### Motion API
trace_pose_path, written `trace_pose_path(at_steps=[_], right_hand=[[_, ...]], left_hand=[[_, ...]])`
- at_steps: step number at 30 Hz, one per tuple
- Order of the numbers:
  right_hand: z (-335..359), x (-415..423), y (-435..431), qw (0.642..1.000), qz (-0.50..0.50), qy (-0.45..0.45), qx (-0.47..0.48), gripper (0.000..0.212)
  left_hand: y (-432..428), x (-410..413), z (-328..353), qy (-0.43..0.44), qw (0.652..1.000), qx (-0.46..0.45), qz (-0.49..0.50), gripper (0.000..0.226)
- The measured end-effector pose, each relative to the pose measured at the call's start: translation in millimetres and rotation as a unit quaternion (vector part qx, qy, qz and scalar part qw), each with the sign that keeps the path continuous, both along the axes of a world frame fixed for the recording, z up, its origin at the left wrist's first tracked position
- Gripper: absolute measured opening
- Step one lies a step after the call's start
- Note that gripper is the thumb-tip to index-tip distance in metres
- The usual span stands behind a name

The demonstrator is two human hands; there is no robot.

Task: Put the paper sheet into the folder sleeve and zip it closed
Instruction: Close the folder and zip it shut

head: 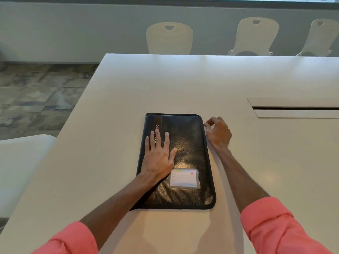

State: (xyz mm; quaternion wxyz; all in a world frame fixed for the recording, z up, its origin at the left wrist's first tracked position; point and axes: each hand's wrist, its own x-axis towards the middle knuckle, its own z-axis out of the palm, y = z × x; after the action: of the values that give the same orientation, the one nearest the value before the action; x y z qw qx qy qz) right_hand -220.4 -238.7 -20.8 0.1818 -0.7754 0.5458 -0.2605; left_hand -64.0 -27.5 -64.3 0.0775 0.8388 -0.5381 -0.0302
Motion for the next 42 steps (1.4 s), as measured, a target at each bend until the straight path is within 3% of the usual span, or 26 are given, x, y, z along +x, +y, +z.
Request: trace_pose_path(at_steps=[3, 7, 12, 17, 26, 33, 42], right_hand=[[-4.5, 2.9, -8.1, 1.0, 0.014, -0.016, 0.006, 0.011], [-15.6, -1.3, -10.6, 0.999, 0.029, -0.038, -0.004, 0.011], [-22.5, -1.2, -13.0, 0.998, 0.039, -0.038, -0.014, 0.009], [-25.6, 2.5, -16.7, 0.998, 0.021, -0.047, -0.029, 0.009], [-22.3, 11.0, -27.3, 0.998, 0.015, -0.057, -0.013, 0.01], [-24.5, -25.3, -21.5, 0.988, 0.133, -0.08, 0.012, 0.019], [-9.2, 6.3, -26.0, 0.996, 0.045, -0.082, -0.011, 0.01]], left_hand=[[-2.9, 2.8, 6.6, 0.006, 1.0, -0.028, 0.012, 0.078], [-25.9, 29.5, 22.1, -0.001, 0.99, -0.134, 0.045, 0.054], [-54.6, 74.2, 18.2, 0.038, 0.993, -0.06, 0.096, 0.079], [-58.5, 85.5, 0.9, 0.119, 0.986, -0.069, 0.093, 0.091], [-53.2, 87.8, -5.9, 0.115, 0.987, -0.07, 0.084, 0.094], [-53.1, 89.8, -8.4, 0.118, 0.982, -0.071, 0.132, 0.106], [-52.4, 92.7, -12.0, 0.107, 0.986, -0.057, 0.116, 0.103]])
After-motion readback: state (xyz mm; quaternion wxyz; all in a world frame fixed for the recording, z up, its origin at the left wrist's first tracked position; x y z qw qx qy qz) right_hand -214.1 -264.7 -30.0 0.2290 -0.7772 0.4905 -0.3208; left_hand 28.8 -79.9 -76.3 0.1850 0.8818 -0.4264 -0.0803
